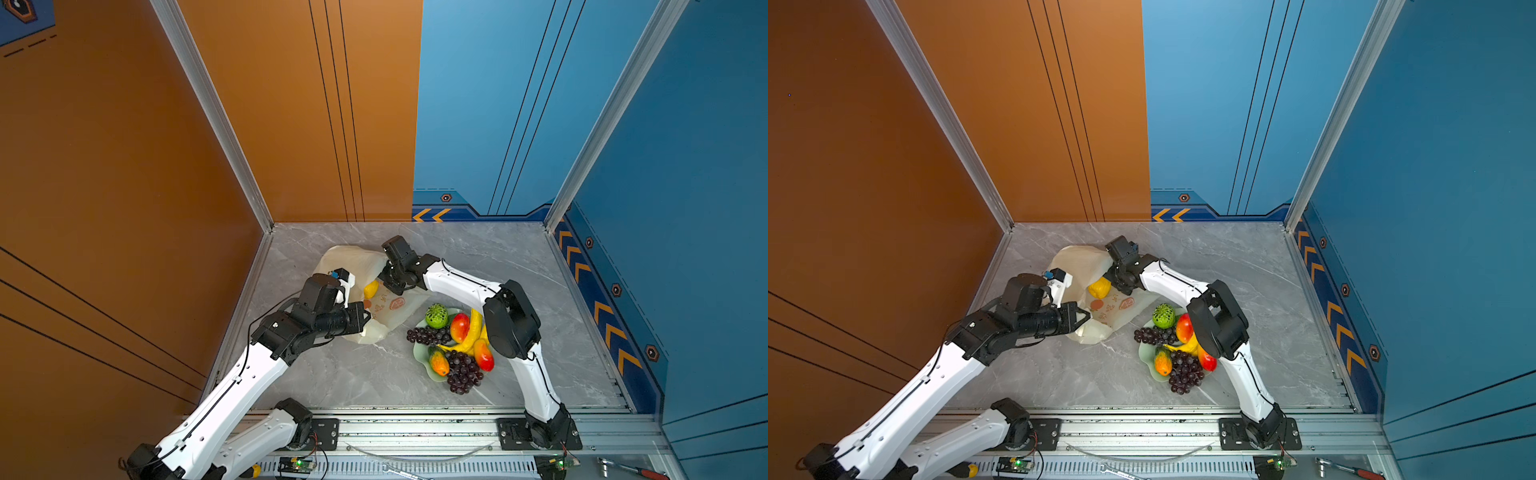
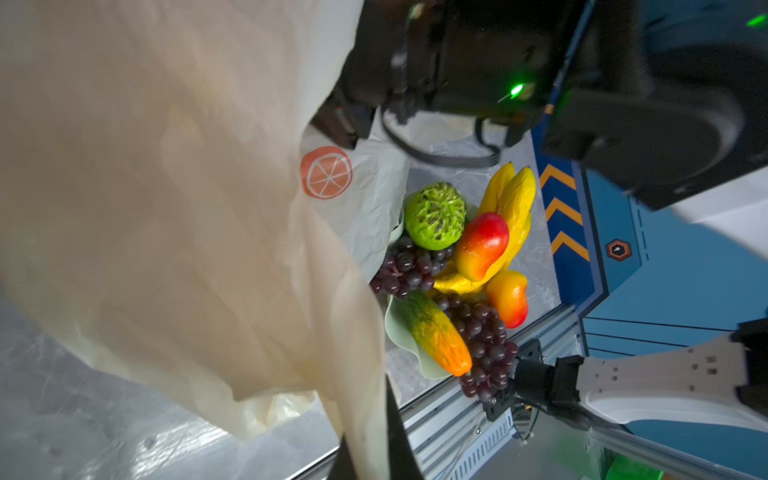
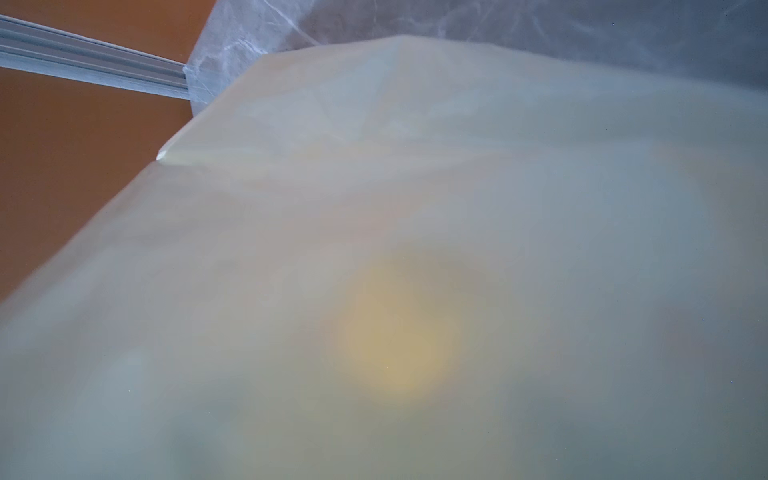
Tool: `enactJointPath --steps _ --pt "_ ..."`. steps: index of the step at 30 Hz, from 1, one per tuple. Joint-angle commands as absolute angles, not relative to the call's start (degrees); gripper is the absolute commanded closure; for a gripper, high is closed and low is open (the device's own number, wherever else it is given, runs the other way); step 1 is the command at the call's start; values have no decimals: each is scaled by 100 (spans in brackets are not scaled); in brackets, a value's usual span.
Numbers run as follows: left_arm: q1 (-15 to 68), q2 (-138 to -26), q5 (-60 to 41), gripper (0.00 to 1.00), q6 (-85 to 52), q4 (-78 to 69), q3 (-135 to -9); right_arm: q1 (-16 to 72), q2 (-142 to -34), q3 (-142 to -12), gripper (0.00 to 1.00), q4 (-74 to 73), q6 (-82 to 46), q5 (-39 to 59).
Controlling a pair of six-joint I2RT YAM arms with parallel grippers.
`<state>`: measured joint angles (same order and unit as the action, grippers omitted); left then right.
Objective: Place the fruits into the plastic bag
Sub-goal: 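Lower the yellow fruit into the bag held open by the left gripper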
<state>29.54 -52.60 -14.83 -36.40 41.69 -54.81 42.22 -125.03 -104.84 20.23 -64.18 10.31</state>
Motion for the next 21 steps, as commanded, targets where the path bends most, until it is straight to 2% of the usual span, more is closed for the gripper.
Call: enactJointPath --steps 1,12,21 --pt "2892 -5075 -1461 100 -3496 4566 -5276 4166 -12105 -10520 0 2531 -6046 784" --pt "2889 -5018 -1479 100 -3551 4556 -5213 4083 -11688 -10517 0 3153 -5617 746" --pt "2893 -5185 -1513 100 -3734 4240 -5429 4078 -12062 -11188 0 4546 -5106 1209"
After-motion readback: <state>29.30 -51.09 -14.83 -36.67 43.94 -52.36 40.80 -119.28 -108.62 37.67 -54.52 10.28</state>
